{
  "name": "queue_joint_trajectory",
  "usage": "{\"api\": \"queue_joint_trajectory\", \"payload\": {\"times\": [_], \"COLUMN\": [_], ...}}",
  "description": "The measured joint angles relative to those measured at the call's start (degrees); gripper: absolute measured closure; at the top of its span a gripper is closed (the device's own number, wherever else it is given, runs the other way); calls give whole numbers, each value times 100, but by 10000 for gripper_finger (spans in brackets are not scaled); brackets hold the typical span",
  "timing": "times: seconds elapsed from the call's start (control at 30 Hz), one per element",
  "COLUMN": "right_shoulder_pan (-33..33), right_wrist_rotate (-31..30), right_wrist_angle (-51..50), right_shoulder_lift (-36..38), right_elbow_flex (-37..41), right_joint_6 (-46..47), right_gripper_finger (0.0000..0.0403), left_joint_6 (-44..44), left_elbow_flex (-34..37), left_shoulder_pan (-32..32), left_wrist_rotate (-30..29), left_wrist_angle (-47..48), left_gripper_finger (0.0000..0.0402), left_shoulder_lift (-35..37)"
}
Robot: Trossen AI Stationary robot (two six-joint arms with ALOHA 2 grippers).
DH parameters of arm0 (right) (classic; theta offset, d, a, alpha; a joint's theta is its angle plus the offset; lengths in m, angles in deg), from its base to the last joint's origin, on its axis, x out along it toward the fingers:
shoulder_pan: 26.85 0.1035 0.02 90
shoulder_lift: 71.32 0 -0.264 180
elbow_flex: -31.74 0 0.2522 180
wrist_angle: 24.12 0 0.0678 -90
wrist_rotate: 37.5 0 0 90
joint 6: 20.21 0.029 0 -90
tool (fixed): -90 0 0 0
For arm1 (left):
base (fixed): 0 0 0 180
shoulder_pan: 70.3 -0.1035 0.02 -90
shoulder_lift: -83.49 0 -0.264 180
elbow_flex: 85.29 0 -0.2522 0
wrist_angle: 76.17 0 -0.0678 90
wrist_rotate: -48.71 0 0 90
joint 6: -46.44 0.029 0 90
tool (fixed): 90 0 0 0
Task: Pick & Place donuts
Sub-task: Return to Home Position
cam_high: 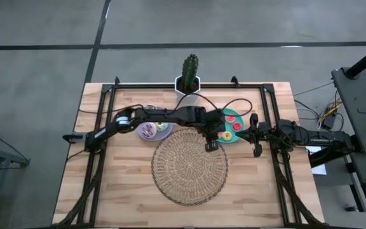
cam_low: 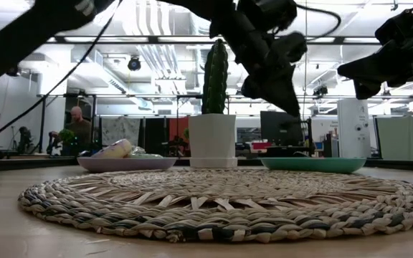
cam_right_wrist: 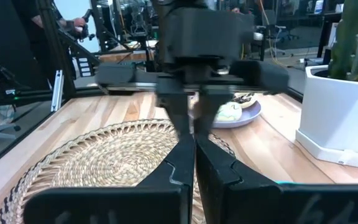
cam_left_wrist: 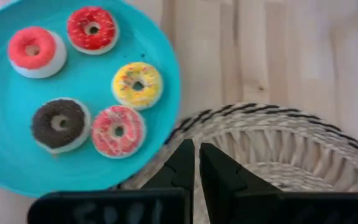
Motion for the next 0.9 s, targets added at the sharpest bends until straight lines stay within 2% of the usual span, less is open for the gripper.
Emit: {"api": "queue_joint_trajectory", "payload": {"times": [0.53,0.67,0.9], "right_shoulder_pan": [1,0,1], "right_wrist_rotate": [-2,-4,1], "right_wrist_angle": [0,0,-2], "right_shoulder_lift": [-42,-42,-42], "right_elbow_flex": [0,-1,0], "right_joint_6": [0,0,-1], "right_gripper_finger": [394,394,394], "left_joint_6": [-703,-792,-707], "left_elbow_flex": [4660,5554,6544], "left_shoulder_pan": [127,127,125], "left_wrist_rotate": [-45,-146,-233], "left_wrist_angle": [-3220,-3822,-4086], "left_gripper_finger": [402,402,402], "left_shoulder_lift": [2803,3583,4745]}}
